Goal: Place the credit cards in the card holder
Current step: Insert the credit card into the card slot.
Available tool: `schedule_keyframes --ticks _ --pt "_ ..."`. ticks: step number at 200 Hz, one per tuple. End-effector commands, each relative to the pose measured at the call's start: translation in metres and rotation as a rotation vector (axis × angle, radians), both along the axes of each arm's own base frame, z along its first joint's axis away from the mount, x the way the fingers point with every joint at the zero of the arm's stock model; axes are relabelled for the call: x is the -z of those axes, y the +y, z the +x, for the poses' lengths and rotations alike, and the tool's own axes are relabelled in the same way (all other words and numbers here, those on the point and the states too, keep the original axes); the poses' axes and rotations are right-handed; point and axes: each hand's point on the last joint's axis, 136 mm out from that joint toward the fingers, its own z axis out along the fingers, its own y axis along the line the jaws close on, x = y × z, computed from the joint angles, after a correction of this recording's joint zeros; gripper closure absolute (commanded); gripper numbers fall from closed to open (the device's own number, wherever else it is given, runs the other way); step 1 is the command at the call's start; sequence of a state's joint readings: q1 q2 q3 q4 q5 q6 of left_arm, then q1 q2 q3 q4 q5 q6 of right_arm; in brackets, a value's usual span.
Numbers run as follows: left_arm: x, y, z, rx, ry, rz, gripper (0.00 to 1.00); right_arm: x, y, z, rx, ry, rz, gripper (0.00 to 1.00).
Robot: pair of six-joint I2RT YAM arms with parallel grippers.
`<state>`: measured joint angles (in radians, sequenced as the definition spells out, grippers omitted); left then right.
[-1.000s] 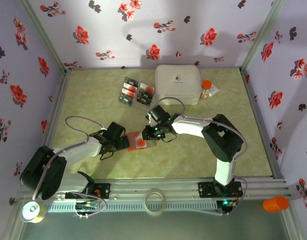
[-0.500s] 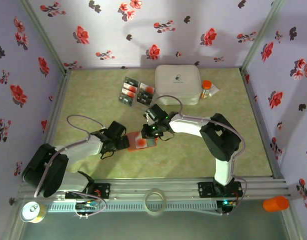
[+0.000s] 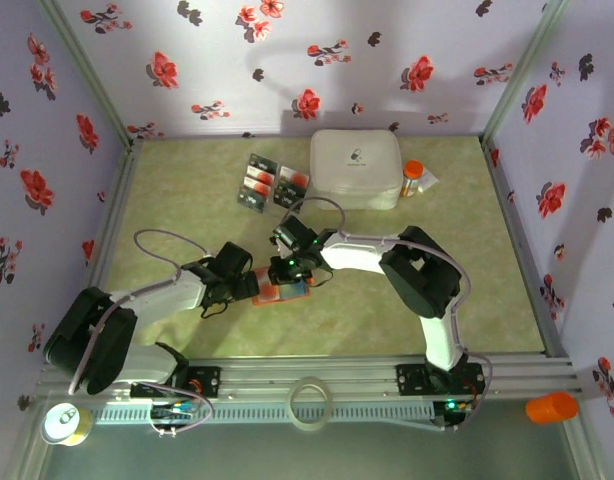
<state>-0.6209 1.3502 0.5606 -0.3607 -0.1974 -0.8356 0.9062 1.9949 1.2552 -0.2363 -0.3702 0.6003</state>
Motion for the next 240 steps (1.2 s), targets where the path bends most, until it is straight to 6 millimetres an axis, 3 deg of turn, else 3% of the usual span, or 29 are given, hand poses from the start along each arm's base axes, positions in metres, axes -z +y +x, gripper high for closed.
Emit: schedule_keyframes --ticks 1,49,74,159,240 --pt "0.029 0.003 0.004 0.012 0.004 -0.007 0.05 -0.003 0.009 0.000 0.006 0.017 0.017 0.88" --pt "0.016 0.005 0.008 -0.008 -0.029 -0.016 0.05 -0.033 0.001 0.008 0.034 -0.042 0.046 0.88" --pt "0.014 0.009 0.008 -0.021 -0.034 -0.013 0.04 -0.036 -0.009 0.011 0.051 -0.063 0.031 0.88" --pt "0.018 0.015 0.007 -0.037 -0.029 0.001 0.04 -0.002 -0.013 0.009 0.055 -0.024 -0.023 0.90" --pt "0.023 0.014 0.007 -0.028 -0.019 0.003 0.05 0.014 -0.002 0.001 0.040 0.020 -0.021 0.91"
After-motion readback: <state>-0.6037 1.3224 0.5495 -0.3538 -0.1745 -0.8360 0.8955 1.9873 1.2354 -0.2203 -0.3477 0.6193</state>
